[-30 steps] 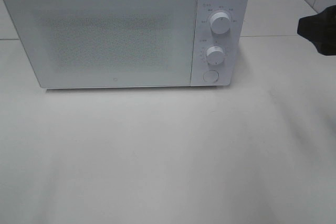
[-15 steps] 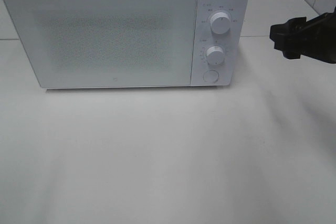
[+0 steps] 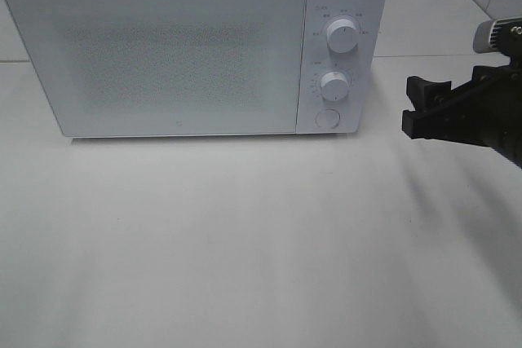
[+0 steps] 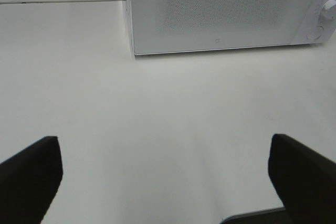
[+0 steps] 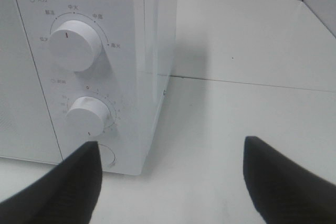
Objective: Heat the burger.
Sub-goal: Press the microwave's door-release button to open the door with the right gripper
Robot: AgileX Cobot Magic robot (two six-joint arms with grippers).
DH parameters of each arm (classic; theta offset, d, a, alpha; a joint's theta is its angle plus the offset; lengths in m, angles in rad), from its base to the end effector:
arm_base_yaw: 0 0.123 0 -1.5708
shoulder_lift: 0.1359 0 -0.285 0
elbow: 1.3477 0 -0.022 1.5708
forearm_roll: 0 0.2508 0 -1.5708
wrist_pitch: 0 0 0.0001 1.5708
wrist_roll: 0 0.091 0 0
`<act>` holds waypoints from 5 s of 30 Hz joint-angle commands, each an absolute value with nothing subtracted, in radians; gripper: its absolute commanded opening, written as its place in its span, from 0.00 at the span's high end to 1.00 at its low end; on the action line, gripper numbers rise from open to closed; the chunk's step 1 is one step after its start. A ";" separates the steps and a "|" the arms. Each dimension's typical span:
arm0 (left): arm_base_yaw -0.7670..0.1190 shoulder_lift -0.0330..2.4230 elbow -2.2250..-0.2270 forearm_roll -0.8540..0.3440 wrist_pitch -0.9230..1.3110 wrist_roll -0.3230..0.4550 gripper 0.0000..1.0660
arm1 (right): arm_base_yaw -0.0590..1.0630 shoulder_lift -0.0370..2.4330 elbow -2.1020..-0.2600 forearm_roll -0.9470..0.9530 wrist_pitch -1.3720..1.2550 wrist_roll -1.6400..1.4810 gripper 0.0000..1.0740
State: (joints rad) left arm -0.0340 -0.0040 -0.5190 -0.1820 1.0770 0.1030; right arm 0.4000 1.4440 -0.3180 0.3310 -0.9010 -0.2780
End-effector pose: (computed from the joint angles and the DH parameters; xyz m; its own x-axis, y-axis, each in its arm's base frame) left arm -0.0096 -0.0142 0.2823 -0.4407 0.0308 -0.8971 0.1834 0.9814 -0.0564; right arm 0.2260 0.0704 0.1884 -0.1412 -0.1308 -0.9813 -0.1550 0.9819 -0.1086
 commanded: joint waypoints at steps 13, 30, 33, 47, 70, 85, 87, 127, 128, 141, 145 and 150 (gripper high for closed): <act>-0.030 -0.021 -0.516 -0.182 1.068 0.104 0.06 | 0.687 1.604 -0.318 0.656 -1.136 -0.341 0.31; -0.030 -0.021 -0.516 -0.182 1.068 0.104 0.06 | 0.808 1.763 -0.457 0.723 -1.105 -0.298 0.32; -0.030 -0.021 -0.516 -0.182 1.068 0.104 0.06 | 0.808 1.769 -0.460 0.724 -1.107 -0.212 0.34; -0.030 -0.021 -0.516 -0.182 1.068 0.104 0.06 | 0.808 1.769 -0.462 0.720 -1.106 0.688 0.73; -0.030 -0.021 -0.516 -0.182 1.068 0.104 0.06 | 0.806 1.799 -0.479 0.743 -1.000 1.327 1.00; -0.030 -0.021 -0.516 -0.182 1.068 0.104 0.06 | 0.662 1.893 -0.603 0.633 -0.907 1.332 1.00; -0.030 -0.021 -0.516 -0.182 1.068 0.104 0.06 | 0.644 1.913 -0.622 0.607 -0.884 1.334 1.00; -0.030 -0.021 -0.516 -0.182 1.068 0.104 0.06 | 0.515 2.133 -0.886 0.501 -0.887 1.383 1.00; -0.030 -0.021 -0.516 -0.182 1.068 0.104 0.06 | 0.515 2.133 -0.886 0.501 -0.887 1.383 1.00; -0.030 -0.021 -0.516 -0.182 1.068 0.104 0.06 | 0.515 2.133 -0.903 0.513 -1.021 1.342 1.00; -0.030 -0.021 -0.516 -0.182 1.068 0.104 0.06 | 0.515 2.142 -0.926 0.513 -1.038 1.339 1.00; -0.030 -0.021 -0.516 -0.182 1.068 0.104 0.06 | 0.515 2.156 -0.985 0.539 -1.075 1.302 1.00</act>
State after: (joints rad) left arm -0.0340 -0.0040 -0.5190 -0.1810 1.0770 0.1030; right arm 0.5350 2.1690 -0.9080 0.5520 -0.8640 1.3470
